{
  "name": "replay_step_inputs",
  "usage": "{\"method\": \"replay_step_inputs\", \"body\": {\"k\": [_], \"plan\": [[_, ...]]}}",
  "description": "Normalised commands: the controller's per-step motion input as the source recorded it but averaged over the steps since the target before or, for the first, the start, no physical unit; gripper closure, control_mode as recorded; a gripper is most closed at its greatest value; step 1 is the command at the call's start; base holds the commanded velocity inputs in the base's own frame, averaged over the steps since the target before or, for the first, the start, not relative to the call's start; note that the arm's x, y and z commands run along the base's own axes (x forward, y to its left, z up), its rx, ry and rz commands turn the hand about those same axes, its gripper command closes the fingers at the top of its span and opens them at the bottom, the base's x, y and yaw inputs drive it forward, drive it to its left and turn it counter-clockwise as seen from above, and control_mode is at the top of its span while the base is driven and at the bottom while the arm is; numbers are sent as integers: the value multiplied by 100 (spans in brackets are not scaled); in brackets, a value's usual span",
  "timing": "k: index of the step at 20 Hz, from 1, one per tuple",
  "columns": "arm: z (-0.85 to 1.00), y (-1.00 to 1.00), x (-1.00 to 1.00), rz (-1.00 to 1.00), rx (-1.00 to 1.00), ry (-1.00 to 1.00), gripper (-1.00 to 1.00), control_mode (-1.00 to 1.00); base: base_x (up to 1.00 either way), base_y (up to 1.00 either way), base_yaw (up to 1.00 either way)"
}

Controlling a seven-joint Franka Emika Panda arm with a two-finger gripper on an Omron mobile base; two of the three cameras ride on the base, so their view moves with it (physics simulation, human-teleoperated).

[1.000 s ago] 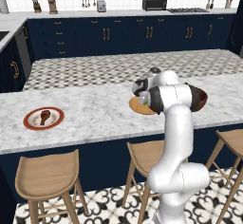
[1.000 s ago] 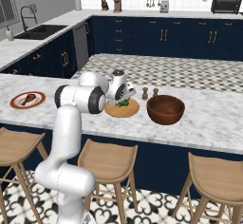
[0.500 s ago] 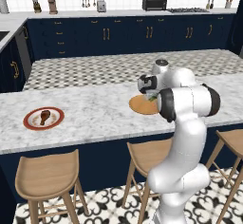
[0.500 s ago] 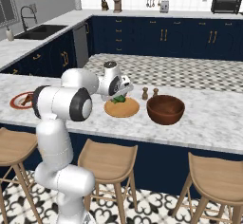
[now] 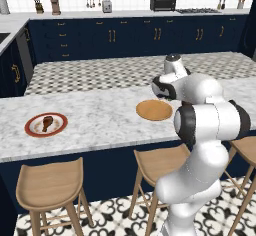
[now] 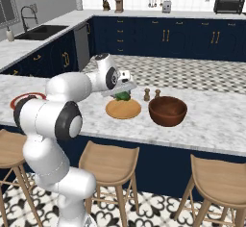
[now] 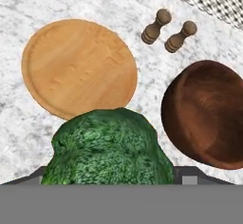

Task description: Pick the chicken drumstick and broccoli from their plates and place them in the bowl. Then put the bowl in the fridge.

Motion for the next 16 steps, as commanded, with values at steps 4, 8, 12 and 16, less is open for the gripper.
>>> {"method": "replay_step_inputs", "body": {"k": [4,8,12,16], "plan": [[32,-73,-26,-29,4,10,100,-100,0,0,0],[0,-80,-2,-15,1,5,100,-100,0,0,0],[0,-74,1,-2,3,0,100,-100,0,0,0],[-3,-58,4,0,6,0,100,-100,0,0,0]]}}
